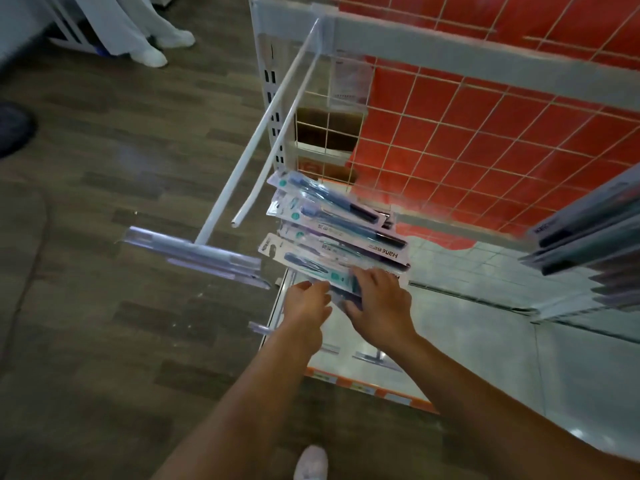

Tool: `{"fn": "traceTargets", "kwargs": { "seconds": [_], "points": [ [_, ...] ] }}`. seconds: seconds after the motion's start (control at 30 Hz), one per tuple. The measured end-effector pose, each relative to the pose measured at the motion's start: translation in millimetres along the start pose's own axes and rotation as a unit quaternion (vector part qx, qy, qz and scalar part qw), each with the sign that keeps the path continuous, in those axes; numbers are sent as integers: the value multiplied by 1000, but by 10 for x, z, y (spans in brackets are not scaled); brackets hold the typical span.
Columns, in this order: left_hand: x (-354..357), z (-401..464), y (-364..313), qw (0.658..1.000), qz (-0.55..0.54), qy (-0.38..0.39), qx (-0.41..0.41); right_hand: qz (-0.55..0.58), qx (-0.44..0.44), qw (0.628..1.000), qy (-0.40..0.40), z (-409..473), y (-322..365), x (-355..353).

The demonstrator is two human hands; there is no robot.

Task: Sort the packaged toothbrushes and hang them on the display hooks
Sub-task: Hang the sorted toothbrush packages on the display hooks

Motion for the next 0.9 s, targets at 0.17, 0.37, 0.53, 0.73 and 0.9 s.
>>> {"fn": "traceTargets", "kwargs": {
  "seconds": [0.17,0.37,0.53,0.73,0.9],
  "points": [
    [-19,-30,35,1000,2,-4,-1,51,8,998,25,-83,-11,59],
    [-90,-148,58,999,3,-14,33,121,9,991,50,-155,35,46],
    [-105,-323,135,997,-51,2,49,234,-3,968,86,-336,162,60],
    [-157,-594,205,995,-59,1,74,368,30,923,110,-632,256,82],
    [-176,-849,183,996,0,0,91,419,71,899,106,-883,247,-61]
  ]
}}
Point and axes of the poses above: each hand's wrist, its own z-axis towards the middle knuckle, its own x-axis out of the palm, y = z × x, the point moved 9 cm from there along z, towards the middle knuckle, and after that the axes turned 5 degrees about y, right-handed, at the moved point
